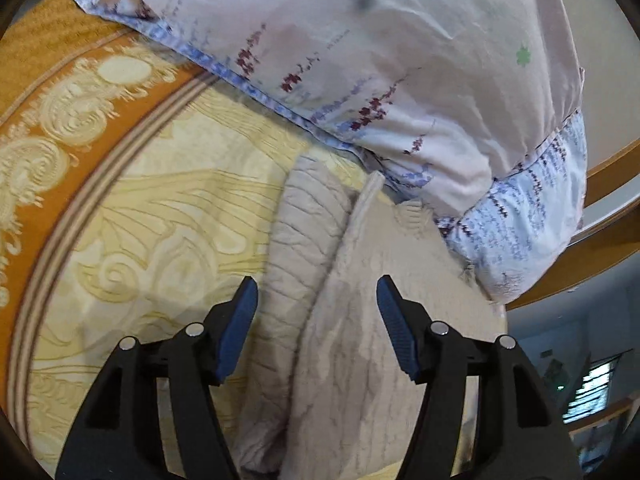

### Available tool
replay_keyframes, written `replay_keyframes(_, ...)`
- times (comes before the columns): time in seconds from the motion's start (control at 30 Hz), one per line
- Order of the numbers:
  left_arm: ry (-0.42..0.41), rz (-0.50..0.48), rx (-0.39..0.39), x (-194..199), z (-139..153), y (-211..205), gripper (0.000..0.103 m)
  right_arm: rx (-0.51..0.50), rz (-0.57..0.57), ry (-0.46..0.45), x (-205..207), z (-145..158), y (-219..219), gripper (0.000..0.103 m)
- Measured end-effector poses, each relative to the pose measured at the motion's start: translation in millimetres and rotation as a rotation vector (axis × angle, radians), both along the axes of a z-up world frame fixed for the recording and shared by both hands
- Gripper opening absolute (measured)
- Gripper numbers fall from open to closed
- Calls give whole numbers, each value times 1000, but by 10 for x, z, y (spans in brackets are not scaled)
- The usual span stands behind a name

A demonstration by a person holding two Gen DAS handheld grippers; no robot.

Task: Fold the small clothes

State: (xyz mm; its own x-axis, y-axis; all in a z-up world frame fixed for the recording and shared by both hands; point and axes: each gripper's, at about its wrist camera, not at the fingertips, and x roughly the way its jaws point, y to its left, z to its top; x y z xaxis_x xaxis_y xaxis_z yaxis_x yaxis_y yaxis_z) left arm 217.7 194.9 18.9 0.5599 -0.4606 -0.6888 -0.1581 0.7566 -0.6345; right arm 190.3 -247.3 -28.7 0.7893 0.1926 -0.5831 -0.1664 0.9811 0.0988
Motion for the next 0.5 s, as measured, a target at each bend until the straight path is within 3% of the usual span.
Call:
replay_keyframes(0.23,8,-1,-25,57,-44,-127,51,8,7,-6,18,-7,31,71)
replay_keyframes(0.4,23,-4,-11,65,-64,-215,26,42,10,-5,8,2,-7,72)
replay_keyframes(0.5,12,-6,-29,63,1,-256,20,117,22,0,-19,35,-101,71)
